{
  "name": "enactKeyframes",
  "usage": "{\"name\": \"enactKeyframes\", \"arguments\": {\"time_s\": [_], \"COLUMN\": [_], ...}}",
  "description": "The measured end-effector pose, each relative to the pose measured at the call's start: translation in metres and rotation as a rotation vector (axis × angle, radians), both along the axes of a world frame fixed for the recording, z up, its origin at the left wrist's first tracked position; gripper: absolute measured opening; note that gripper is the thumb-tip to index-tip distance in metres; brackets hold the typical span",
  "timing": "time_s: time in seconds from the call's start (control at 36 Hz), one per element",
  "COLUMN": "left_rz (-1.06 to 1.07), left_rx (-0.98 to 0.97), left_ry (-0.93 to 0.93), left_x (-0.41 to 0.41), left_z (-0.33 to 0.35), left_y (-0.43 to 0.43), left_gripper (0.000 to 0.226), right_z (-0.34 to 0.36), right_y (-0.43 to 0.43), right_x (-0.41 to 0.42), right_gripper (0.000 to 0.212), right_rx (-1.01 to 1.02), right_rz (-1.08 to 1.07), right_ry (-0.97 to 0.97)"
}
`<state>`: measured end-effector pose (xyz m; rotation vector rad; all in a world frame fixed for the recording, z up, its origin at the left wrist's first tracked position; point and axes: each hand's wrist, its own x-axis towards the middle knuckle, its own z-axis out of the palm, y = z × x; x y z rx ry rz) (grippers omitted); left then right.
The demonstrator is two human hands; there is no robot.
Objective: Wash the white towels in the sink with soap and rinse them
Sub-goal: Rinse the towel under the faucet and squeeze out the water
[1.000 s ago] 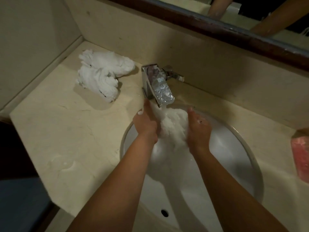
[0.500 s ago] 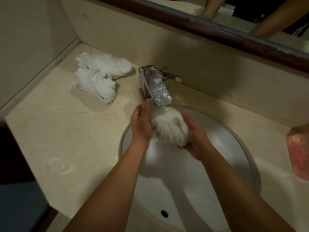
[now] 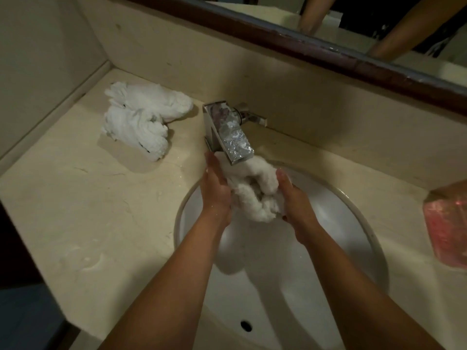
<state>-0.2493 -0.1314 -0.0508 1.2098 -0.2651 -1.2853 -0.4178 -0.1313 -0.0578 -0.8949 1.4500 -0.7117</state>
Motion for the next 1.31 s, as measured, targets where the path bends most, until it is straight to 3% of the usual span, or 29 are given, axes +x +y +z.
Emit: {"name": "enactKeyframes", "arguments": {"time_s": [0.06,0.14,0.22,0.31,0.36,0.44,0.5,0.58,0.72,0.83,0.97,1.14,1.31], "left_rz": [0.02,0.034,0.015,0.113,0.19,0.191,0.115,-0.017,-0.014,0.023,-0.023,-0.019,-0.052], "left_rx": [-0.007,0.027,0.033,0.061,0.074,0.05,0.078,0.031,0.056,0.009,-0.026,-0.015,0.011], "left_ry": [0.005,0.02,0.131,0.106,0.113,0.254,0.31,0.404,0.471,0.444,0.425,0.378,0.381], "left_x": [-0.004,-0.01,-0.005,-0.001,0.0,0.005,0.011,0.022,0.033,0.039,0.042,0.037,0.02], "left_z": [0.002,-0.001,-0.004,-0.003,-0.007,-0.011,-0.016,-0.005,0.0,0.004,0.008,0.005,0.001], "left_y": [-0.001,-0.001,0.0,0.005,0.006,0.008,0.009,0.017,0.024,0.027,0.027,0.024,0.014], "left_gripper": [0.092,0.091,0.094,0.075,0.07,0.105,0.115,0.109,0.103,0.07,0.079,0.073,0.085], "right_z": [0.001,0.0,-0.005,-0.008,-0.006,-0.002,-0.002,0.002,0.014,0.02,0.017,0.018,0.023], "right_y": [-0.001,-0.001,-0.003,-0.007,-0.008,-0.009,-0.01,-0.011,-0.016,-0.019,-0.019,-0.022,-0.029], "right_x": [0.002,0.006,0.009,0.011,0.013,0.015,0.014,0.015,0.028,0.039,0.046,0.039,0.024], "right_gripper": [0.078,0.068,0.062,0.092,0.083,0.074,0.075,0.065,0.059,0.066,0.056,0.062,0.059], "right_rx": [0.069,0.109,0.085,0.029,-0.029,-0.056,-0.022,0.064,0.302,0.319,0.307,0.221,0.21], "right_rz": [-0.011,-0.063,-0.131,-0.133,-0.071,-0.027,-0.026,-0.062,-0.118,-0.06,-0.005,-0.084,-0.085], "right_ry": [-0.036,-0.202,-0.142,-0.122,-0.152,-0.266,-0.33,-0.379,-0.416,-0.442,-0.507,-0.572,-0.48]}}
